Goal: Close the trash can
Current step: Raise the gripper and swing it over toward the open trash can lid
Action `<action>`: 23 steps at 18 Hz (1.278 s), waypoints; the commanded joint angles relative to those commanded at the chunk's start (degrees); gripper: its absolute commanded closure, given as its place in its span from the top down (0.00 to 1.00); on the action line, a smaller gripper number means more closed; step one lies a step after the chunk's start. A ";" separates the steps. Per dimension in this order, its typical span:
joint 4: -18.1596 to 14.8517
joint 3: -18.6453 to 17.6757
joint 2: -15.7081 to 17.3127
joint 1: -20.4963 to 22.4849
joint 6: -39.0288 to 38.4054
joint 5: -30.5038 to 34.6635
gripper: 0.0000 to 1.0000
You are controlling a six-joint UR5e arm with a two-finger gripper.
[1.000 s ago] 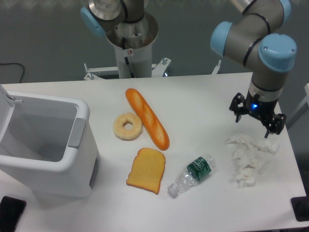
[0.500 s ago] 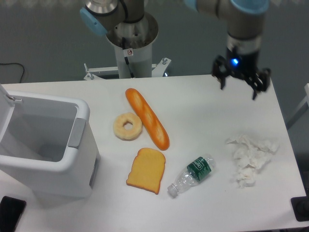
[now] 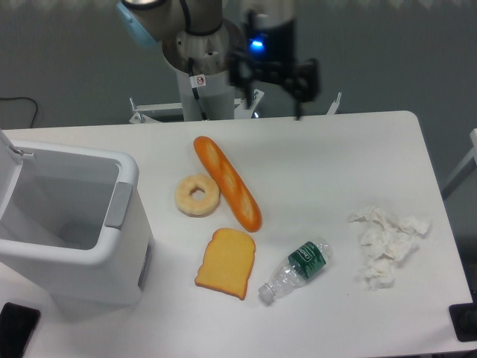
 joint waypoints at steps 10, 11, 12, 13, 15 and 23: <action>0.44 0.26 1.42 -14.77 -11.27 -5.89 1.00; 1.05 0.35 1.06 -16.26 -12.41 -6.59 1.00; 1.67 0.61 0.80 -17.84 -14.07 -6.94 1.00; 2.45 0.79 0.62 -19.34 -15.39 -6.95 1.00; 3.34 1.32 -0.08 -22.24 -17.24 -6.95 1.00; 7.20 7.72 -8.42 -30.07 -23.23 -6.77 1.00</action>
